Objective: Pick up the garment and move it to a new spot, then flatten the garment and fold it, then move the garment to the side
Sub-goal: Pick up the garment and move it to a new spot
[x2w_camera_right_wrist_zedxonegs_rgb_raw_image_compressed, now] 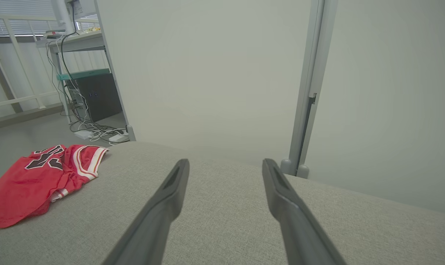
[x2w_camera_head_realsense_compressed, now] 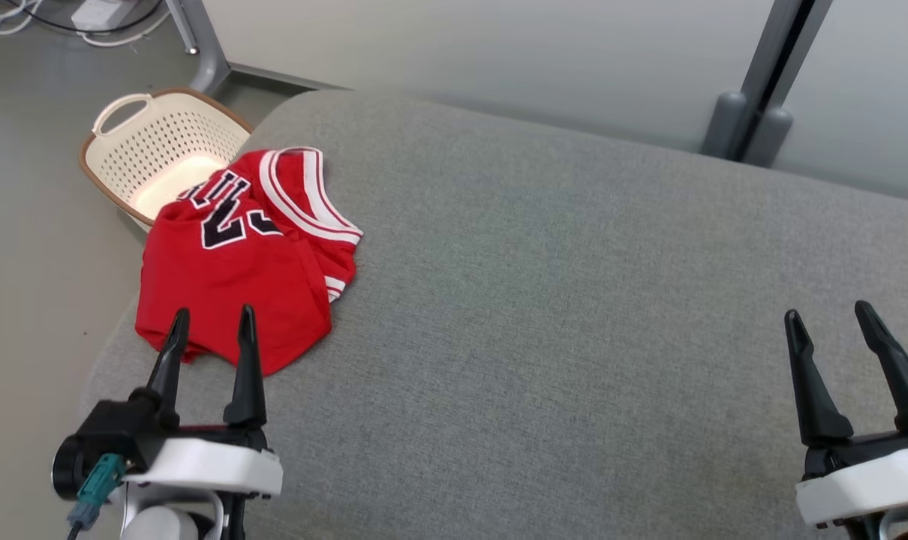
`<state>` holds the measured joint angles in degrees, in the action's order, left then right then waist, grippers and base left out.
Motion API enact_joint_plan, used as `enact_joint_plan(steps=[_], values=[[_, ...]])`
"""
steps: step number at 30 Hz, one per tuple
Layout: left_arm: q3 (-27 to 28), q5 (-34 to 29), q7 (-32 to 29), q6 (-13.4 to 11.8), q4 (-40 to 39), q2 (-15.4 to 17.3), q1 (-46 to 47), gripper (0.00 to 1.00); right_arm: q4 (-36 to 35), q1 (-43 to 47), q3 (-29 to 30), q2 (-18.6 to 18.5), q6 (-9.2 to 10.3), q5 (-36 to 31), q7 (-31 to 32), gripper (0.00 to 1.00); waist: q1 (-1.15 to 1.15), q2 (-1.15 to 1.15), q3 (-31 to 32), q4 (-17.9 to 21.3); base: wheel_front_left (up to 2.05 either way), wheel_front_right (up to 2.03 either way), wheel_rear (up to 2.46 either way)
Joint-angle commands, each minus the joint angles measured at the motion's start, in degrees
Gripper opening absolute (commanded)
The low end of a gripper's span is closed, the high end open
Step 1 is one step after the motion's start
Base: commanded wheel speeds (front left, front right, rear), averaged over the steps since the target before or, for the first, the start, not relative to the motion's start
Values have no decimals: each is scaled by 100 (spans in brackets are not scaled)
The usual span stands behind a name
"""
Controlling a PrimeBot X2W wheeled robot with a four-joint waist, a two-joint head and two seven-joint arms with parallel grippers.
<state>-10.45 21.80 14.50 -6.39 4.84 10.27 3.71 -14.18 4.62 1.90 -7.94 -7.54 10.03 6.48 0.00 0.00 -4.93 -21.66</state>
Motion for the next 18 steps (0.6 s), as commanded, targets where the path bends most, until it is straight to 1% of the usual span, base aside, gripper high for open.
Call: enact_joint_plan(steps=[1,6,13,18], values=[[-8,4,29,12,61,-18,222,100,-104,-109,14,-49,11,-52,51,100,0,0,-225,87,0,0,0],[-14,121,53,148,518,-238,773,100,-432,-340,50,-160,11,-123,222,100,0,0,-890,308,0,0,0],[184,376,70,447,1924,-493,1822,100,-878,-750,134,-444,11,-65,481,100,0,0,-1986,631,0,0,0],[527,579,65,674,3083,-594,2414,100,-1058,-872,229,-515,11,-92,564,100,0,0,-2461,686,0,0,0]])
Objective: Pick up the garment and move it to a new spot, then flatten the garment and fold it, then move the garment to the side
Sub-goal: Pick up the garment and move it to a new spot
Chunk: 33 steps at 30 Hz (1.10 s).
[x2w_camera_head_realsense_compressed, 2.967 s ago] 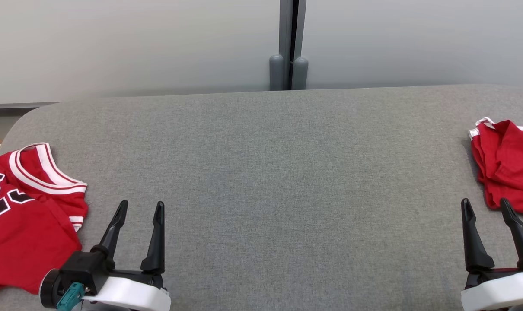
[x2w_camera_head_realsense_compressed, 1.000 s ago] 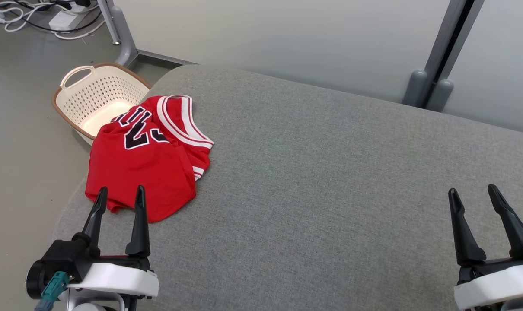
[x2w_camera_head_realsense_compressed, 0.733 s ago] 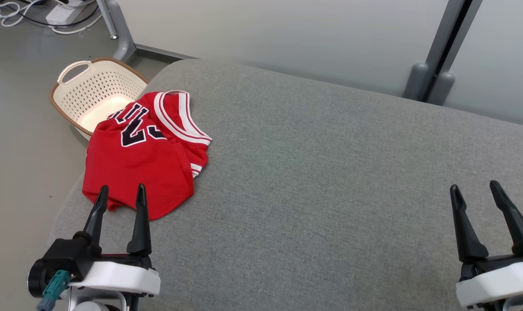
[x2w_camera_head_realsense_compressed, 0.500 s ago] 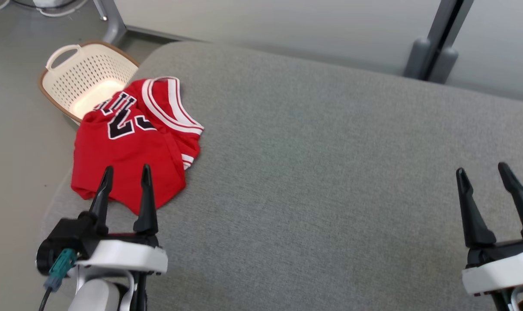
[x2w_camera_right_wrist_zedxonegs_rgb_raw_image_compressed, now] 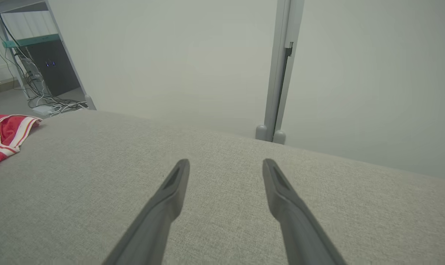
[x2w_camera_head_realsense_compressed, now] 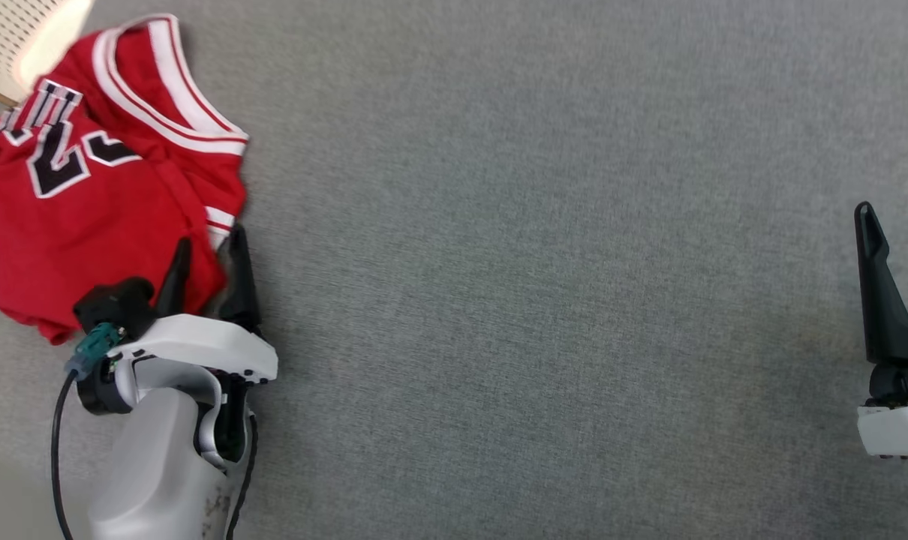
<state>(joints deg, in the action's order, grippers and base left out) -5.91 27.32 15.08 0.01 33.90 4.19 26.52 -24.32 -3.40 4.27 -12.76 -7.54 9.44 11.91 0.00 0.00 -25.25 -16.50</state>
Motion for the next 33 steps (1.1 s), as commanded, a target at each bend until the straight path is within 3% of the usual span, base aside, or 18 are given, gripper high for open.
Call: enact_joint_plan(steps=[1,6,7,8,9,10,17,25,33], values=[[138,31,7,49,370,9,249,100,-58,-104,4,-49,11,-40,22,100,0,0,-492,178,0,0,0],[323,34,-42,220,1266,-67,532,100,-61,-208,48,-67,11,-35,10,100,0,0,-617,170,0,0,0],[328,-27,-55,245,1362,-71,581,96,-53,-225,60,-60,11,-39,9,100,0,0,-619,160,0,0,0],[346,-112,-60,248,1401,-57,626,47,-40,-235,65,-50,11,-44,10,100,0,0,-615,153,0,0,0],[379,-197,-58,227,1382,-40,645,7,-25,-240,72,-44,11,-52,6,100,0,0,-600,139,0,0,0],[419,-297,-50,191,1324,-21,656,0,-4,-243,77,-35,11,-56,0,100,0,0,-580,125,0,0,0],[690,-911,6,49,504,19,476,0,190,-206,100,23,11,-8,-104,100,0,0,-230,83,0,0,0],[907,-1498,9,208,-783,141,-336,0,644,48,-103,208,11,71,-343,100,0,0,722,258,0,0,0],[580,-1761,-260,254,-2421,158,-1334,0,1013,493,-298,491,11,110,-531,100,0,0,1640,678,0,0,0]])
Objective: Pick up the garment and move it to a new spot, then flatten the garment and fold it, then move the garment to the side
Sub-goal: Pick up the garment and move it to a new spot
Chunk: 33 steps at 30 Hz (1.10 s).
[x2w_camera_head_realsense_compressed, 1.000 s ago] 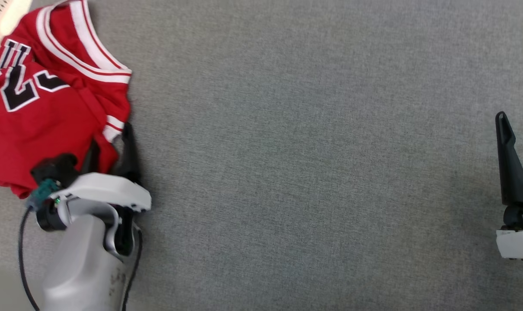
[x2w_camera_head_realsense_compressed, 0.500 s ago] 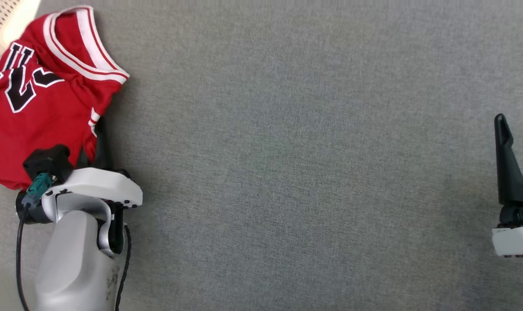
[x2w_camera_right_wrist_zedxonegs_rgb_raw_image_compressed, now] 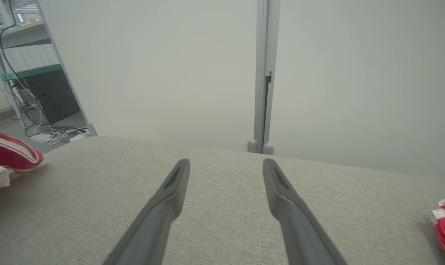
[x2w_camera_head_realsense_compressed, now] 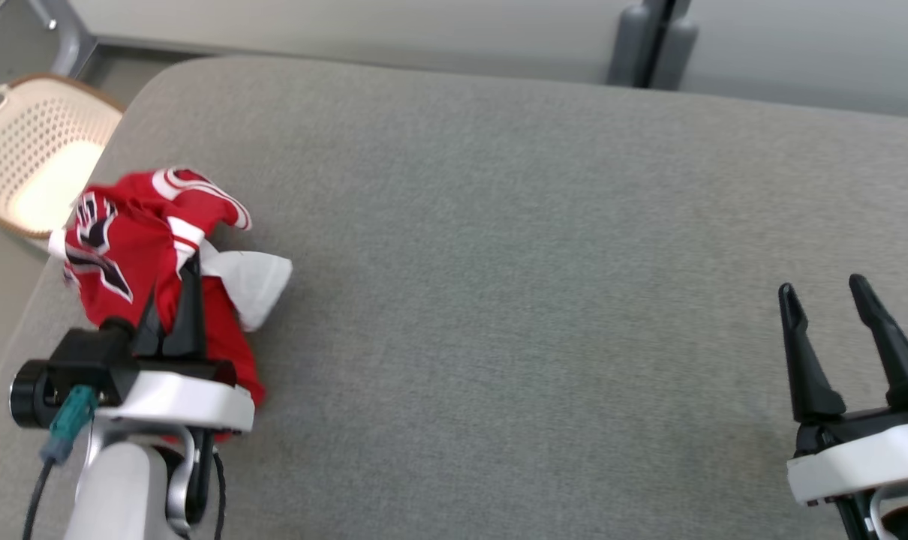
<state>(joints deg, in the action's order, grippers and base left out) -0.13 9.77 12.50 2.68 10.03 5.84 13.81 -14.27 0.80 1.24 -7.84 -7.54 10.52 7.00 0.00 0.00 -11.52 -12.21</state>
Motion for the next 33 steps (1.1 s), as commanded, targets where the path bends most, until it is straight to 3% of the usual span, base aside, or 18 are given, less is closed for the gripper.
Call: enact_joint_plan(steps=[1,7,12,23,33], values=[[-39,18,-64,-14,-233,-26,-177,0,29,92,-41,-3,11,2,-59,100,0,0,317,317,0,0,0],[-360,-52,-448,5,-1064,-61,-646,0,36,85,-105,33,11,17,-131,100,0,0,321,814,0,0,0],[-900,-76,-650,189,-1325,-122,-262,0,-6,-122,-119,59,9,76,-197,100,0,0,-70,1363,0,0,0],[-2005,-208,-775,436,-635,-163,925,0,395,-477,-209,253,7,244,-768,100,0,0,-1020,3041,0,0,0],[-3425,25,-916,478,82,-109,1669,0,812,-654,-214,415,7,418,-1193,100,0,0,-1560,3535,0,0,0]])
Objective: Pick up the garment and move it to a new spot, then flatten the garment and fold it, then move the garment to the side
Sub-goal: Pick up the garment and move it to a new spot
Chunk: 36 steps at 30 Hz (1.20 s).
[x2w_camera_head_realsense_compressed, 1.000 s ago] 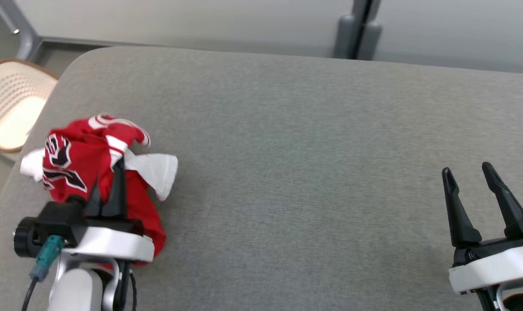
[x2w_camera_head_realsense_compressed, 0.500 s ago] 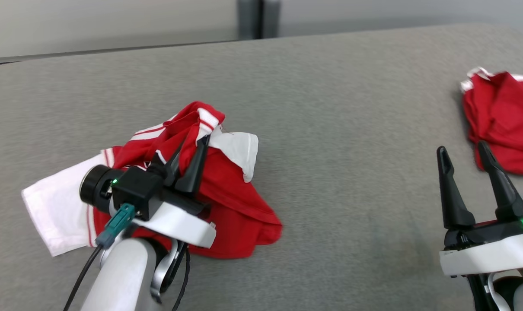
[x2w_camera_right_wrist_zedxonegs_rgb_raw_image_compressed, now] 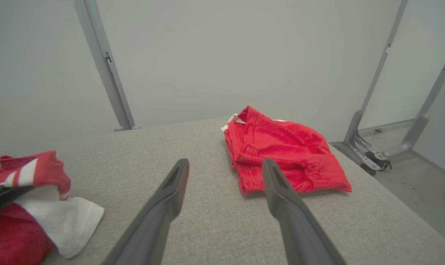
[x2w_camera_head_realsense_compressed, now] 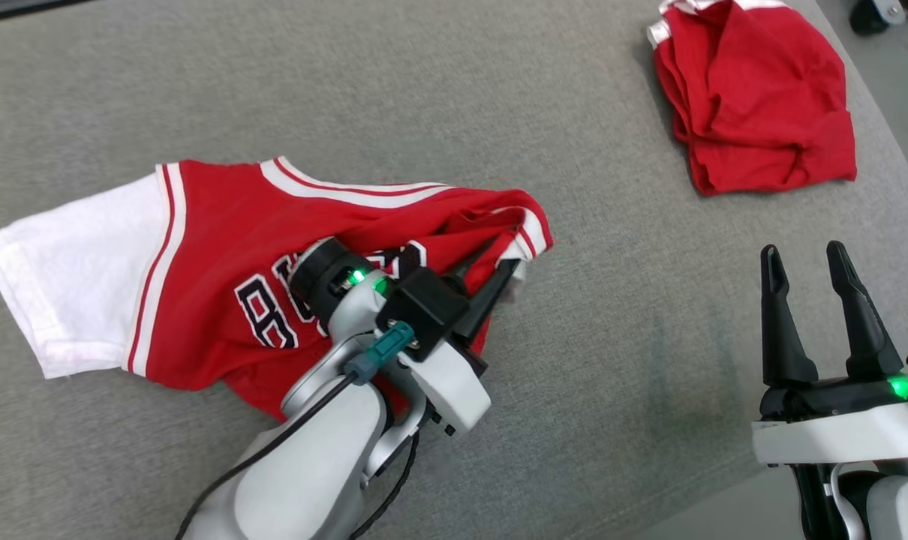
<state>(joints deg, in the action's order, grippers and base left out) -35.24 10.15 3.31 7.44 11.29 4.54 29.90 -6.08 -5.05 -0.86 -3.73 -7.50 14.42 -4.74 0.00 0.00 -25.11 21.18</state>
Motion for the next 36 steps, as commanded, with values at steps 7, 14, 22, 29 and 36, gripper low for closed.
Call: enact_joint_plan(steps=[7,14,22,29,36], values=[[-285,135,437,2,338,51,142,100,128,-132,59,27,3,-67,-91,100,0,0,-90,-124,0,0,0],[-67,383,884,-232,173,3,-121,100,26,-109,139,-123,3,-220,91,100,0,0,428,-800,0,0,0],[857,856,1116,-862,12,171,-647,100,-140,88,139,-215,4,-298,397,100,0,0,993,-1463,0,0,0],[1791,1172,1184,-1207,-61,545,-1323,100,-218,294,132,-314,3,-279,619,100,0,0,1336,-1823,0,0,0],[2399,1279,1189,-1198,-370,794,-1974,100,-184,480,131,-409,3,-251,735,100,0,0,1611,-2016,0,0,0]])
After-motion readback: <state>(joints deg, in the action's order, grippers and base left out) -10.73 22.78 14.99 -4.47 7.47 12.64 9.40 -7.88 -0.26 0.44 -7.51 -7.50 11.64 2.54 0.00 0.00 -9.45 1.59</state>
